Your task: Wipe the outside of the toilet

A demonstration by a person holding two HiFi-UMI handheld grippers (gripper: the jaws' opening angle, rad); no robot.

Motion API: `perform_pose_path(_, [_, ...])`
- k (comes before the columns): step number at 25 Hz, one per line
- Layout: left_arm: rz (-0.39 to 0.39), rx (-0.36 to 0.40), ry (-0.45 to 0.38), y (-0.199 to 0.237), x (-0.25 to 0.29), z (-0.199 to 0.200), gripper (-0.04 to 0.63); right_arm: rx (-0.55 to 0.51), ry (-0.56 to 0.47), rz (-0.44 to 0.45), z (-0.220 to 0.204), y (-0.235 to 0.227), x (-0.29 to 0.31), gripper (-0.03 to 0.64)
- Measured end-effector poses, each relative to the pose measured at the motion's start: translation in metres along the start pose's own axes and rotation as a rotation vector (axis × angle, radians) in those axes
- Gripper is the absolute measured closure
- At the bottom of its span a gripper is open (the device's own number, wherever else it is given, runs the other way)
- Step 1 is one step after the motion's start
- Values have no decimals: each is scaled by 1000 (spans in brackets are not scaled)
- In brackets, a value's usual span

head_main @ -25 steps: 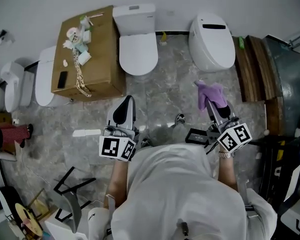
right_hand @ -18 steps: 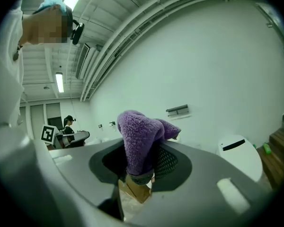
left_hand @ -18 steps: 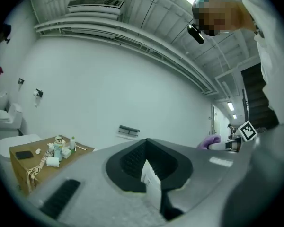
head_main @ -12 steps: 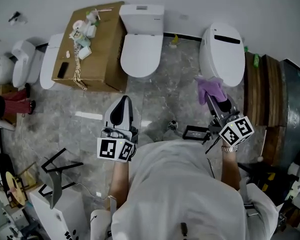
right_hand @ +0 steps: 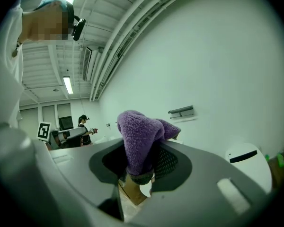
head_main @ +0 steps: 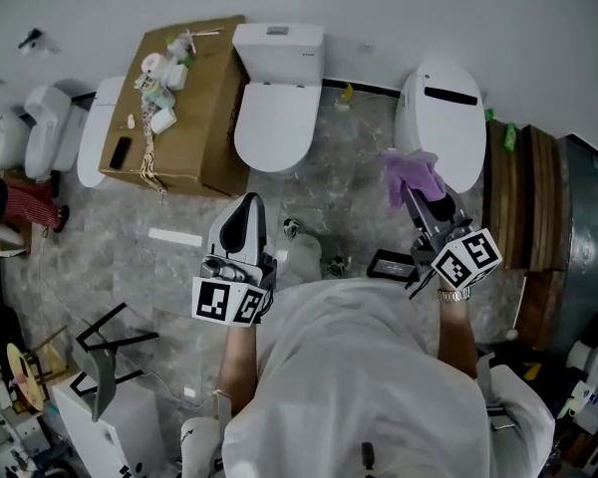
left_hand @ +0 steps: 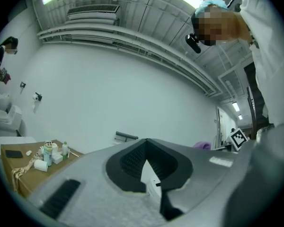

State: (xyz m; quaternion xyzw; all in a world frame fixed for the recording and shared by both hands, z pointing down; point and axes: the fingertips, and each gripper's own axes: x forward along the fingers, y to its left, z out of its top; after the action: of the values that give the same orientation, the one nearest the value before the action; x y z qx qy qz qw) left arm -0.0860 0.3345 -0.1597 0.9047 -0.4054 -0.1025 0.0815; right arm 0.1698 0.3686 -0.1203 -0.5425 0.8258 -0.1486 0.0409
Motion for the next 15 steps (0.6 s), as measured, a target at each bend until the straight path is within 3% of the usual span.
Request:
perform_pose_path(3, [9, 9, 6, 21, 22, -7, 591, -13, 21, -7, 0, -12, 23, 491])
perform_pose_path(7, [14, -32, 12, 60, 65, -15, 591, -15, 48, -39, 7, -39, 68, 491])
perform_pose_path(15, [-6, -52, -29, 138, 178, 5, 591, 7, 95, -33, 45, -74, 191, 488])
